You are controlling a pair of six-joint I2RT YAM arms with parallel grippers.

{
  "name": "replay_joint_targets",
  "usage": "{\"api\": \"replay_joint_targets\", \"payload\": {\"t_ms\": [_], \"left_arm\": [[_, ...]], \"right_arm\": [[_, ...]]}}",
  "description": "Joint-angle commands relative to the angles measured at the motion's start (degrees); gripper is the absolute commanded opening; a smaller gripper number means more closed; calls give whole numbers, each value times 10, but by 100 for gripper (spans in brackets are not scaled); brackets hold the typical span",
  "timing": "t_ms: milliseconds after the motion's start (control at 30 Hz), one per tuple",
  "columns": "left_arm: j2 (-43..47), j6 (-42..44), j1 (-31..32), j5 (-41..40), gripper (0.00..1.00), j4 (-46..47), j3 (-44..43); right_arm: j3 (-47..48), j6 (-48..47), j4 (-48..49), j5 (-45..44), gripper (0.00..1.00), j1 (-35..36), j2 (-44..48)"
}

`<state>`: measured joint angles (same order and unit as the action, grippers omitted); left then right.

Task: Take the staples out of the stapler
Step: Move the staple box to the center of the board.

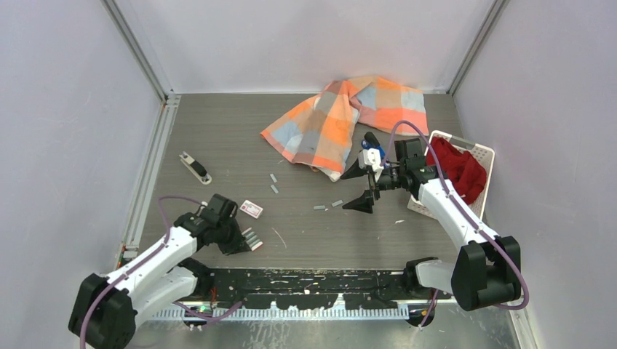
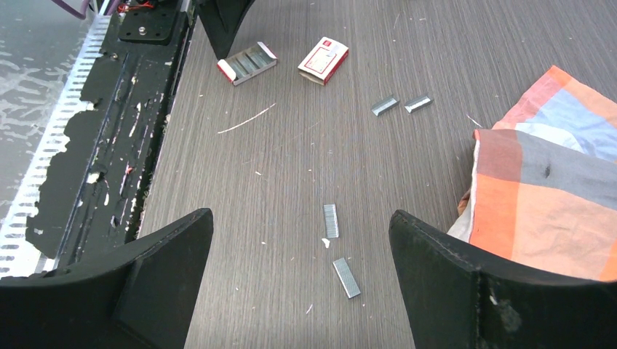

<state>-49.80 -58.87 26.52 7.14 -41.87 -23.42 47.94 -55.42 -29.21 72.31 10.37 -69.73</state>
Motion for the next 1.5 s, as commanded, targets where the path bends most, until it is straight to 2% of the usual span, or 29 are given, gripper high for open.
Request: {"api": "replay_joint_targets", "payload": {"t_ms": [0, 267, 433, 533, 633, 733, 867, 933, 1033, 1267, 1467], "left_arm": [[-35, -20, 32, -2, 0, 64, -5], [-110, -36, 84, -6, 0, 146, -18], [-156, -19, 95, -7, 0, 170, -53], [-156, 10, 96, 20, 1, 164, -69], [-118, 60, 97, 37, 4, 139, -73], [-44, 94, 96, 31, 12, 112, -60], [67, 90, 96, 2, 45, 98, -17], [103, 76, 95, -15, 53, 82, -4], [112, 63, 93, -42, 56, 42, -6], [51, 10, 93, -165, 64, -71, -49], [48, -1, 93, -174, 66, -38, -41]], "right_arm": [[5, -11, -3, 19, 95, -1, 16], [5, -12, -5, 19, 95, -1, 19], [5, -14, -6, 18, 95, -1, 20], [5, -15, -6, 16, 95, -2, 23], [4, -17, -7, 16, 95, -2, 22], [5, -17, -8, 16, 95, -2, 22], [5, -19, -9, 17, 95, -1, 22], [4, -18, -9, 18, 95, -2, 22], [5, -19, -9, 18, 95, -1, 22], [4, -19, -10, 18, 95, -2, 24], [4, -20, -10, 18, 95, -2, 24]]}}
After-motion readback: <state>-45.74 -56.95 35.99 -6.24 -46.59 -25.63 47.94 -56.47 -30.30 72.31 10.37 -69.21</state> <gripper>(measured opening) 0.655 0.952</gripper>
